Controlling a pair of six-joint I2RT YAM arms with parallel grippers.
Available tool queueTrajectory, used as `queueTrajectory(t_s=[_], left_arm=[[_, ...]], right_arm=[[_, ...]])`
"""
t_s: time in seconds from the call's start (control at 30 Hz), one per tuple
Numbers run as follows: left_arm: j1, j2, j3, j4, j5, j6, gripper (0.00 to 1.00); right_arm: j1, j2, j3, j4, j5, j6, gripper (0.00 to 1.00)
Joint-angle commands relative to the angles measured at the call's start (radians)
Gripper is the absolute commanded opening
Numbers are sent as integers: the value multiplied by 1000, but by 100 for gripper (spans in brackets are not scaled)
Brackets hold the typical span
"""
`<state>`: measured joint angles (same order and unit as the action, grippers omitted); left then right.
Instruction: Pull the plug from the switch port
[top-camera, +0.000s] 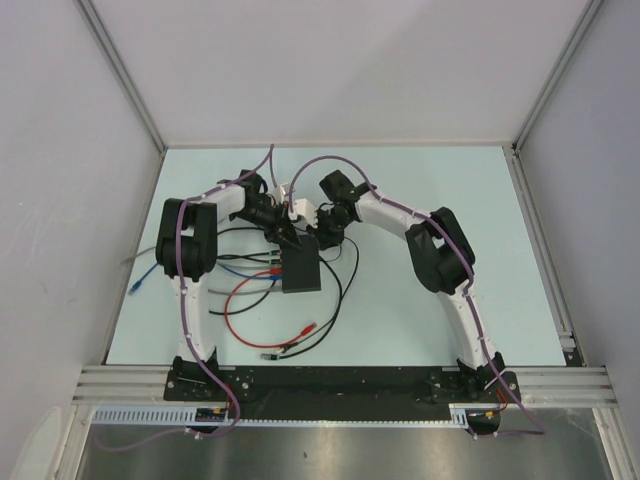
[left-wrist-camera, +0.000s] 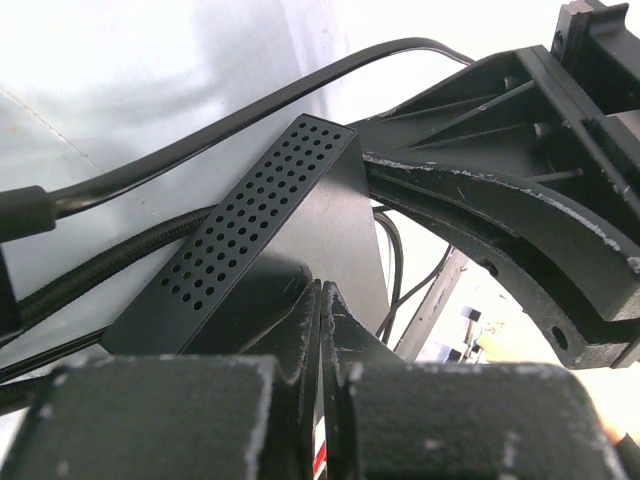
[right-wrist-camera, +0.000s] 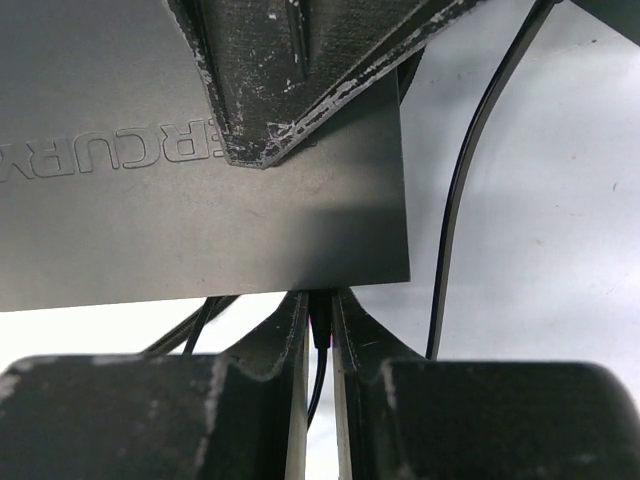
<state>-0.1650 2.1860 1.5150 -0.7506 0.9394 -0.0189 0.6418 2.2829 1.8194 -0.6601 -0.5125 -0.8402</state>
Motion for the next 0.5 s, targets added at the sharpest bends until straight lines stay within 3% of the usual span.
queueTrajectory(t_s=[0.0,0.13,0.47], left_arm=[[4,47,-12,22,-165,46,0],[4,47,-12,20,-166,46,0],[2,38,-21,19,-175,53,0]], right_arm=[[-1,-22,-44,79,92,-33,0],[13,-43,-94,99,146,-149,0],[18,-40,-100,85,193,-180,0]])
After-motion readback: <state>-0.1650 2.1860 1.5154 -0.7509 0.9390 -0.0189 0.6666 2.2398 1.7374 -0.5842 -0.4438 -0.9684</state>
